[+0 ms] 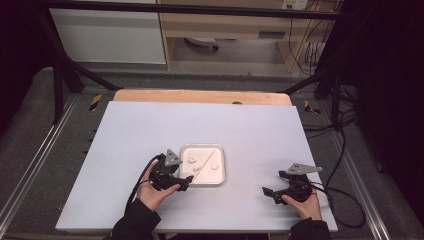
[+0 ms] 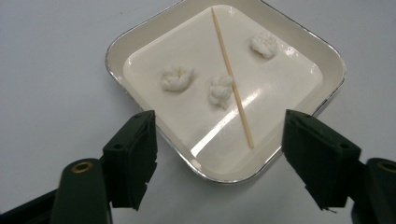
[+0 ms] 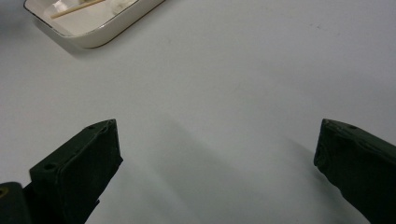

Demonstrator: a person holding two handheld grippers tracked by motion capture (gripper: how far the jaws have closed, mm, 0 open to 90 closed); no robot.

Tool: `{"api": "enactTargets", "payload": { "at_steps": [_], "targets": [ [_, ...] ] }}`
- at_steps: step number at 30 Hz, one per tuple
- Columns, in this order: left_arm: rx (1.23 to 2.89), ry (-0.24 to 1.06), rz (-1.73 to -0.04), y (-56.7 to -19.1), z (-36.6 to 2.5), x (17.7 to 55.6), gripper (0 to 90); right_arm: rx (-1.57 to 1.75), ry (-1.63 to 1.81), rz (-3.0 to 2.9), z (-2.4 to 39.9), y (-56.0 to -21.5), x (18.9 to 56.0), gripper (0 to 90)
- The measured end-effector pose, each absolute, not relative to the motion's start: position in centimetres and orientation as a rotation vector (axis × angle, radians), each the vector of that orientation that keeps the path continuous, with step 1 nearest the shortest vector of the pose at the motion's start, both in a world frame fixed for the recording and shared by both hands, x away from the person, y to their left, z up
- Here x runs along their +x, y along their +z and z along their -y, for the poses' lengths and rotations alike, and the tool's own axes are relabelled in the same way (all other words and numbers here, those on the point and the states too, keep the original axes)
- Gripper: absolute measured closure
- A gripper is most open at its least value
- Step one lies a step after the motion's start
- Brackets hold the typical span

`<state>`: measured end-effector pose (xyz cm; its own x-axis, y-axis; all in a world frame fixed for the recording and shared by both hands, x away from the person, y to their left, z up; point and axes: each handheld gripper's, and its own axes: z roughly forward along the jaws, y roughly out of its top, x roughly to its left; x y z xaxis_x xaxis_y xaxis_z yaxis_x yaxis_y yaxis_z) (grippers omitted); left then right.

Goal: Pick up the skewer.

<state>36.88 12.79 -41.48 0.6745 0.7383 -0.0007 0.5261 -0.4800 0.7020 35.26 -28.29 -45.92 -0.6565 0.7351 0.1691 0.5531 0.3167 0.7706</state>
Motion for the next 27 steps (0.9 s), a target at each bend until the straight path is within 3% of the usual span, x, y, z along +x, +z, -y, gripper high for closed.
{"api": "enactTargets", "payload": {
  "at_steps": [14,27],
  "targets": [
    [2.228,0.353,-1.016,-42.7,-9.9,37.7,64.3,1.180,1.258,-2.368,28.2,-45.9,35.3,1.1],
    [2.270,0.382,-1.032,-43.7,-8.5,37.8,77.5,1.175,1.256,-2.371,28.3,-45.9,35.3,1.1]
  ]
}}
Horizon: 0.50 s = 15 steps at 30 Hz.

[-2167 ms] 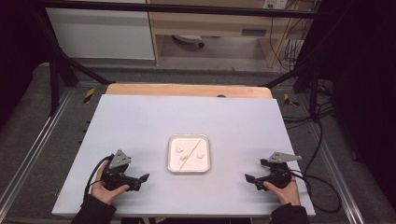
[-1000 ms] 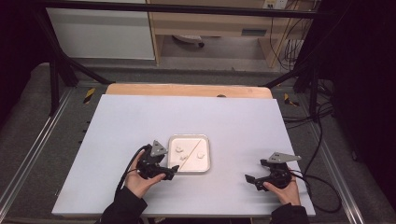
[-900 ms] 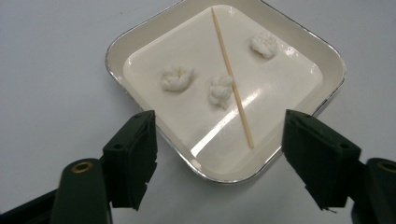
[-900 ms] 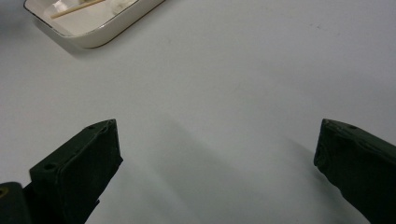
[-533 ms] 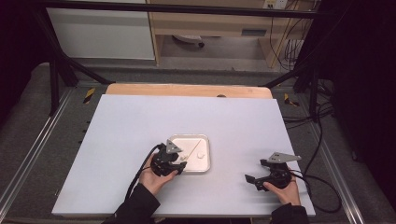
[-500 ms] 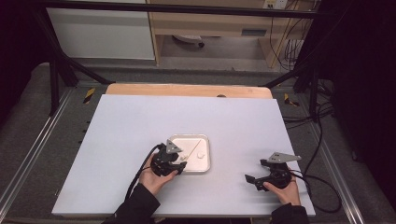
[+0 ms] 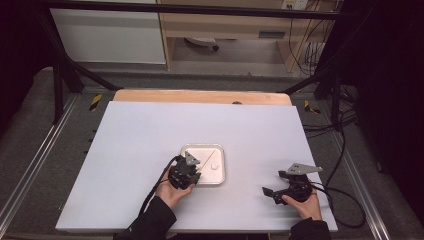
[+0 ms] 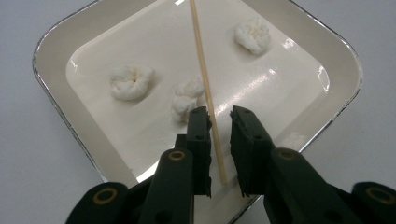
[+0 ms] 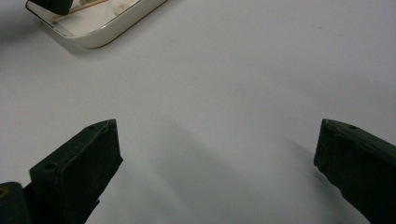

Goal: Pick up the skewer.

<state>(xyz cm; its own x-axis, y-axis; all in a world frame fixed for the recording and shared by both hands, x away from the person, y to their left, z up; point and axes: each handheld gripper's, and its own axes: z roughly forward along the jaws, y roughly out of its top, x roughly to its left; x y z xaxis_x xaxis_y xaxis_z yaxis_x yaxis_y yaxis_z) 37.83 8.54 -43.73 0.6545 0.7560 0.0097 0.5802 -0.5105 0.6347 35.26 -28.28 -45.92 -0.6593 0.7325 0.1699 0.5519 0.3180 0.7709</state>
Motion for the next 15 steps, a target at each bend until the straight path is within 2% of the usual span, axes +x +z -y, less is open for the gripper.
{"api": "enactTargets", "payload": {
  "at_steps": [10,15],
  "targets": [
    [2.262,0.432,-1.049,-43.91,-8.13,37.52,87.1,1.175,1.257,-2.371,28.29,-45.91,35.26,1.1],
    [2.250,0.433,-1.066,-43.94,-8.13,37.44,87.9,1.175,1.257,-2.369,28.26,-45.93,35.25,1.2]
  ]
}}
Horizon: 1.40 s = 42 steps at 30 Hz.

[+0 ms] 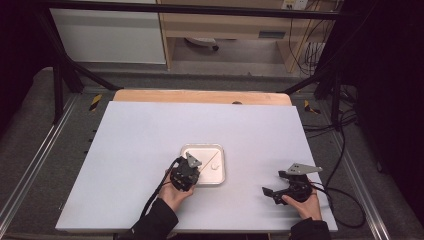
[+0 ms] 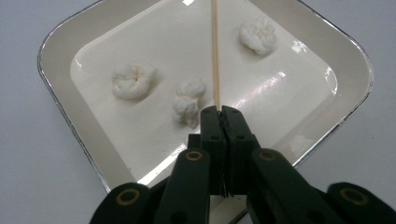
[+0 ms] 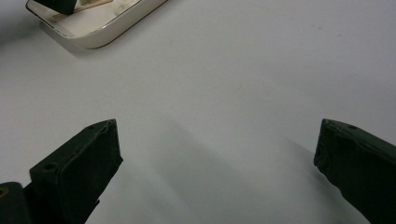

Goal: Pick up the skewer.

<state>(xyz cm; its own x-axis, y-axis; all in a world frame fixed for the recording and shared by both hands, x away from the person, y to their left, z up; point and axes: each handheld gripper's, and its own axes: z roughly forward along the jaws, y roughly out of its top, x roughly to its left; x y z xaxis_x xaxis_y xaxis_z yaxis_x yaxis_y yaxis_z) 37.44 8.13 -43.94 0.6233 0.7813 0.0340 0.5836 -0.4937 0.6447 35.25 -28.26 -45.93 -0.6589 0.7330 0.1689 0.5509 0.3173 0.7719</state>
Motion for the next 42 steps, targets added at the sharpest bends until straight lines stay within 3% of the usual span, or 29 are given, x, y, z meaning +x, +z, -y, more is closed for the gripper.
{"api": "enactTargets", "payload": {
  "at_steps": [42],
  "targets": [
    [2.058,0.436,-0.924,-40.7,-11.2,35.7,89.2,1.161,1.260,-2.369,28.2,-45.9,35.2,1.1]
  ]
}}
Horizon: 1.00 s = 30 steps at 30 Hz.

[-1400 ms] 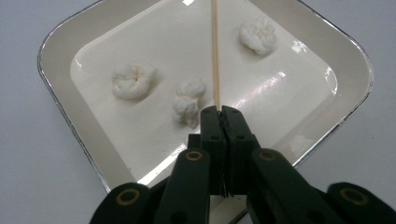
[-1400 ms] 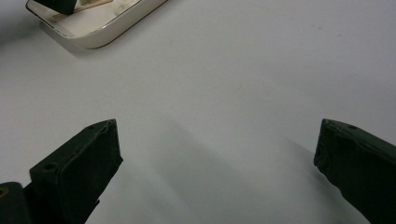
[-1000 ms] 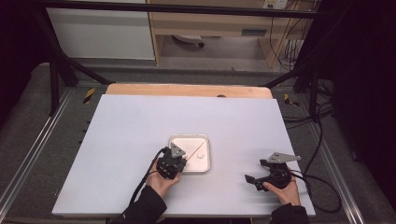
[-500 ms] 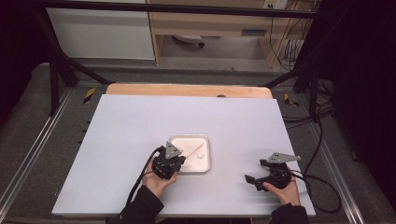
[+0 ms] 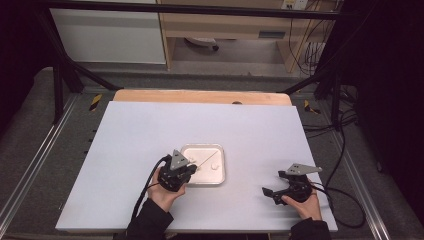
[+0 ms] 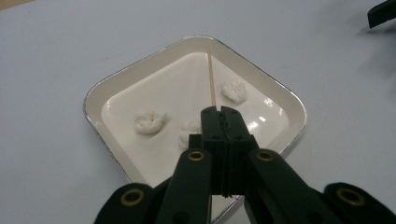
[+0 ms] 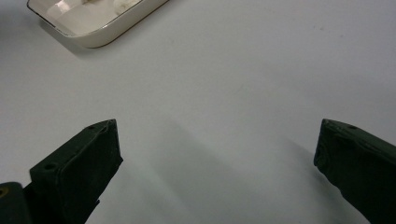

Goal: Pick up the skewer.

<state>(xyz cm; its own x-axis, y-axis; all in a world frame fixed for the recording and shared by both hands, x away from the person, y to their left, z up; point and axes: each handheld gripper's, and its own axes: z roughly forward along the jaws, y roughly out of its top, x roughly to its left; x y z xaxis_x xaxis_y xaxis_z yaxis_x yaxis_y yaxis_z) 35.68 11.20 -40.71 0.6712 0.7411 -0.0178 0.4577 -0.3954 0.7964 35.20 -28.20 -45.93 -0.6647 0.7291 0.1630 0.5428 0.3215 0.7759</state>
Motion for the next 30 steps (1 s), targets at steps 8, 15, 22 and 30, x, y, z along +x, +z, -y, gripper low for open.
{"api": "enactTargets", "payload": {
  "at_steps": [8,15,22,30],
  "targets": [
    [2.041,0.393,-0.913,-40.3,-11.9,35.6,89.2,1.105,1.240,-2.360,27.4,-45.2,35.2,0.8],
    [2.032,0.341,-0.878,-40.1,-12.5,35.3,89.2,1.037,1.190,-2.375,25.9,-44.3,35.0,0.8],
    [2.045,0.297,-0.812,-39.8,-12.5,35.0,89.2,0.871,1.118,-2.397,23.6,-43.0,34.5,1.0],
    [2.061,0.249,-0.734,-38.8,-12.0,34.6,89.2,0.718,1.040,-2.418,21.5,-42.1,33.9,2.7]
  ]
}}
